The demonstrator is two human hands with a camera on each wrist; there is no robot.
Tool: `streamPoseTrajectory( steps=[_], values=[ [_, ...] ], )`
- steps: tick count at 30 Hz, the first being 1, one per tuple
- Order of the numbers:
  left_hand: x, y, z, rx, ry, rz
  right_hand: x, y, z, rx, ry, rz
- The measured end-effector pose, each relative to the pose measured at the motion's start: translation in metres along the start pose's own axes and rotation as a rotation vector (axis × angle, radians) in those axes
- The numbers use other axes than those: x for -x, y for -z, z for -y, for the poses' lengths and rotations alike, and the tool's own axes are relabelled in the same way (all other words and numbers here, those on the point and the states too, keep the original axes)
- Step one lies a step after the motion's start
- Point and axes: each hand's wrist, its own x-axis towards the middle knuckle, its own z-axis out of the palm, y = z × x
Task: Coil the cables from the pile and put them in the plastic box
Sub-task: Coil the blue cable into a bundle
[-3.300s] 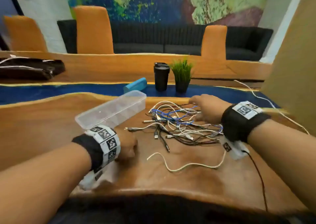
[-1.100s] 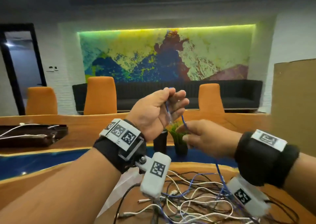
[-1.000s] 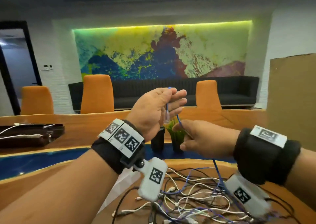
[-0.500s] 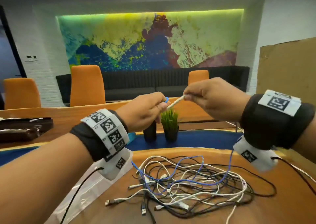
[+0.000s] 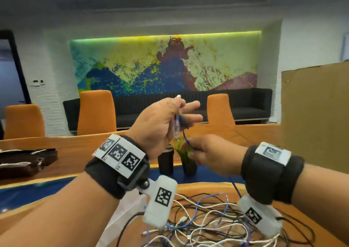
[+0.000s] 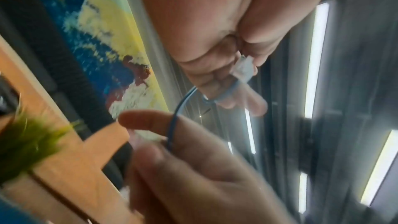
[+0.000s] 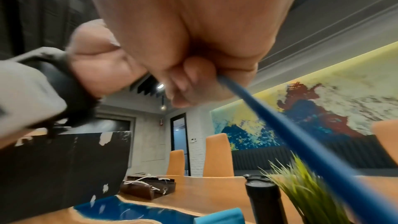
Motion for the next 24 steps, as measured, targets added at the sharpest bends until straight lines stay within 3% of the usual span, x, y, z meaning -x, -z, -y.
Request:
streamPoseTrajectory(
  steps=[2,5,7,10,13,16,18,21,24],
  values=[
    [-0.009,0.007,0.011,-0.425,-0.108,-0.05,0.006,0.007,0.013,0.144,0.032,0.068],
    [-0.014,0.018,0.022,-1.212,-0.202,0.08,0.008,0.028,0.021,0.412,0.076,-0.001],
    [-0.016,0.026,0.022,-1.407,-0.18,0.128,0.007,0.047,0.017,0.426,0.084,-0.108],
    [-0.014,0.039,0.017,-1.226,-0.086,0.141,0.004,0.074,0.007,0.304,0.099,-0.311],
    [-0.003,0.031,0.012,-0.808,0.063,0.191,-0.006,0.082,0.0,0.175,0.125,-0.44],
    [0.001,0.012,0.005,-0.288,0.126,0.206,-0.018,0.071,-0.006,0.049,0.106,-0.49],
    [-0.002,0.004,-0.005,-0.004,0.093,0.161,-0.023,0.054,-0.01,-0.01,0.034,-0.437],
    [-0.012,0.001,-0.018,0.248,0.017,0.061,-0.02,0.023,-0.004,0.02,-0.036,-0.194],
    [-0.023,0.004,-0.008,-0.002,-0.066,-0.067,-0.012,0.016,0.016,0.218,0.049,-0.058]
  ],
)
